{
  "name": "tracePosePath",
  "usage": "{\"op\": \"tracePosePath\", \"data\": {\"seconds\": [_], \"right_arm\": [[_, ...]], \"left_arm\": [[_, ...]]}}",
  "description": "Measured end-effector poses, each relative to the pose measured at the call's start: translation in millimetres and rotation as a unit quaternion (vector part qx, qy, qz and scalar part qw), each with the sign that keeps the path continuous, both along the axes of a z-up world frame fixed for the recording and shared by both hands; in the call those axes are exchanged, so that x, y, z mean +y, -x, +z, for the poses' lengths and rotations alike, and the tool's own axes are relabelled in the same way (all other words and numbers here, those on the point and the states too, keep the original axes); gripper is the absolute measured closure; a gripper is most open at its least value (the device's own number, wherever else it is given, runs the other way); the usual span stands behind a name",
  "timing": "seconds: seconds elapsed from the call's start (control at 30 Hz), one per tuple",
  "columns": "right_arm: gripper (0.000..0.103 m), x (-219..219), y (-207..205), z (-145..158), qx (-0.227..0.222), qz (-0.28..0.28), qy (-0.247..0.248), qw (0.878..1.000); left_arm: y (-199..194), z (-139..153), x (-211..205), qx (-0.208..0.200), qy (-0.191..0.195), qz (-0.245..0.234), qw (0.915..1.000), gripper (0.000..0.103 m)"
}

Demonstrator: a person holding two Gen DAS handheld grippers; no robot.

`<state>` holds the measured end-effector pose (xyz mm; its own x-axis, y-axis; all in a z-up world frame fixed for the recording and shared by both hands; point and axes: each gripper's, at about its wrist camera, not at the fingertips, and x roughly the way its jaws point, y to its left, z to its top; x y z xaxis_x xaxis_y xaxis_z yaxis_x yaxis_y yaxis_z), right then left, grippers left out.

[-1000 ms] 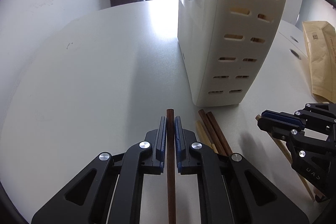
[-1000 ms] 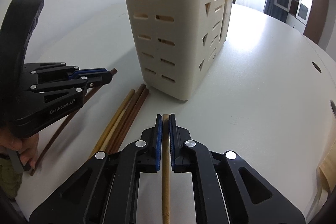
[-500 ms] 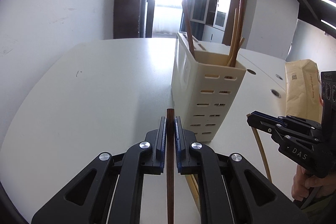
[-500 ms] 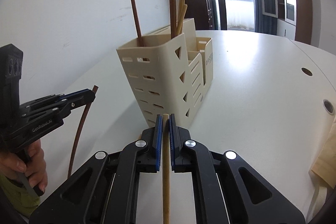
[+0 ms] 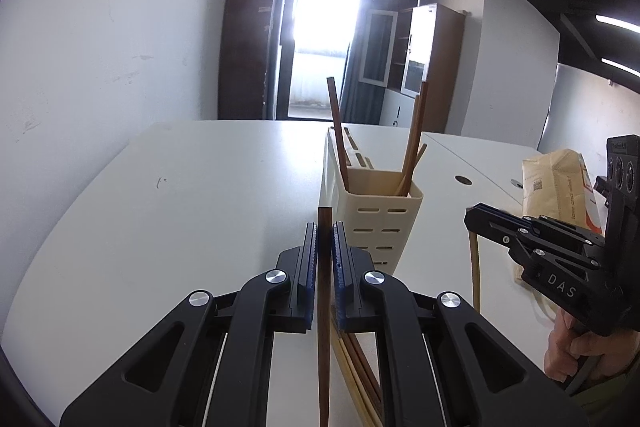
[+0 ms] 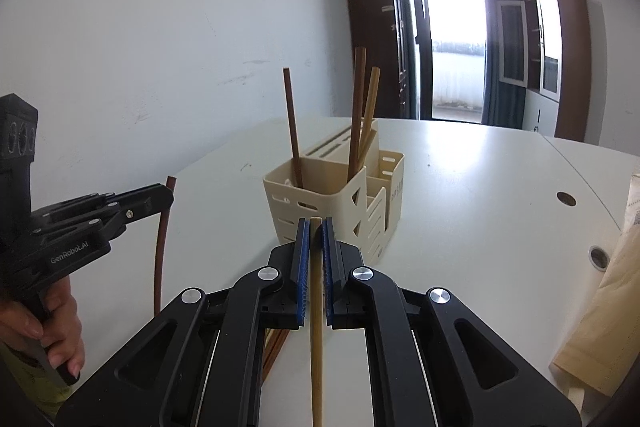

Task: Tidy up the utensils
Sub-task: 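Lift the light chopstick with the right tool and carry it over the holder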

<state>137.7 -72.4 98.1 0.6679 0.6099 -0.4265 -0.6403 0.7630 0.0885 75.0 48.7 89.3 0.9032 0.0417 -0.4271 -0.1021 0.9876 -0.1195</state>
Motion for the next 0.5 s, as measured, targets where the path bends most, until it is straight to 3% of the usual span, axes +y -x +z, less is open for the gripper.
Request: {"op": "tracePosePath", "data": {"seconds": [0.5], "right_arm": [[0.096,1,-3,46,-0.065,0.004,-0.018,0.998]], "left_arm": [[6,53,-14,-0.068,-0.022,-0.011,0.9974,0.096]]}}
